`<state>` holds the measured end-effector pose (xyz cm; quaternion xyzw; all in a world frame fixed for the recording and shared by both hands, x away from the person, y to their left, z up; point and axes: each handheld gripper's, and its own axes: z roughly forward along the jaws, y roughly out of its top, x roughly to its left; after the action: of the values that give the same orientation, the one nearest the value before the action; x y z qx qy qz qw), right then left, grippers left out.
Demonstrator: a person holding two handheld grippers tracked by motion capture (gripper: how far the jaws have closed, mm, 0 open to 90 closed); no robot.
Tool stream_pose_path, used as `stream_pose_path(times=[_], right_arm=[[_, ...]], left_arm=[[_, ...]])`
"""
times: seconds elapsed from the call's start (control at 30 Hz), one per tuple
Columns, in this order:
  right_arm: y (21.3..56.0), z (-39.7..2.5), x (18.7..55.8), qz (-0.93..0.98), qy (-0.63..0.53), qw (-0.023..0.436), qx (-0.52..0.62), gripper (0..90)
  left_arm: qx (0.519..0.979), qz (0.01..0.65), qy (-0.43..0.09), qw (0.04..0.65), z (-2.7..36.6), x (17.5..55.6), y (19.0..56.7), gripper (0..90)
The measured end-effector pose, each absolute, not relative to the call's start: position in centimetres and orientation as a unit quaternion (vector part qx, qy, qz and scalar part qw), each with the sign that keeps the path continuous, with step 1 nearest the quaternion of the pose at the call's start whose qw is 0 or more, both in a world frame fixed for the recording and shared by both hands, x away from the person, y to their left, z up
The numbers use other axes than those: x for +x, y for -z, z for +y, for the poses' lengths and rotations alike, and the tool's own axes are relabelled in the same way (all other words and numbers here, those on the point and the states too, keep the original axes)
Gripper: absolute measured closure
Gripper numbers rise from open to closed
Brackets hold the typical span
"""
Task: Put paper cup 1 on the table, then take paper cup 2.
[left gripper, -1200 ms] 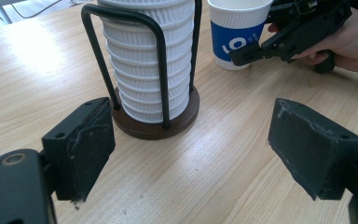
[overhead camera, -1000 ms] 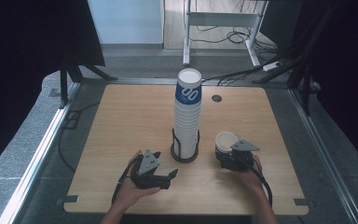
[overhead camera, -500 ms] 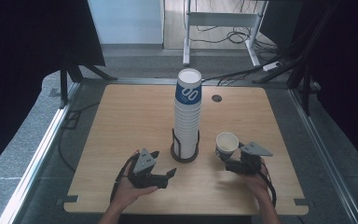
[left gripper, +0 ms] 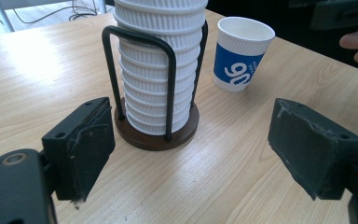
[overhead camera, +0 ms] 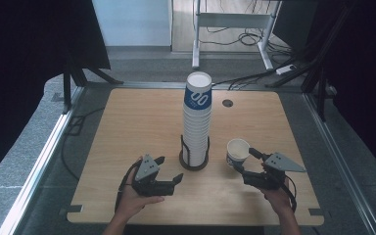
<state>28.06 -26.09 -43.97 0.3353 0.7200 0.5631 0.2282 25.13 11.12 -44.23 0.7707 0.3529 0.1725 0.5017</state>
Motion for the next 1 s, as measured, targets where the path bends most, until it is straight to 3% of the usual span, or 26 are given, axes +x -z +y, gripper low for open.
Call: stream_pose_path(times=[0.5,1.0], right_arm=[[43.4,-25.3,27.7,0.729,-0.583,0.191,0.303,22.1],[43.6,-24.8,27.6,0.738,-0.583,0.180,0.289,22.4]], left_arm=[[0.769,0.331,-0.171,0.519,10.2,26.1,42.7,14.6],[0.750,0.319,-0.169,0.555,10.0,30.7,39.3,13.5]])
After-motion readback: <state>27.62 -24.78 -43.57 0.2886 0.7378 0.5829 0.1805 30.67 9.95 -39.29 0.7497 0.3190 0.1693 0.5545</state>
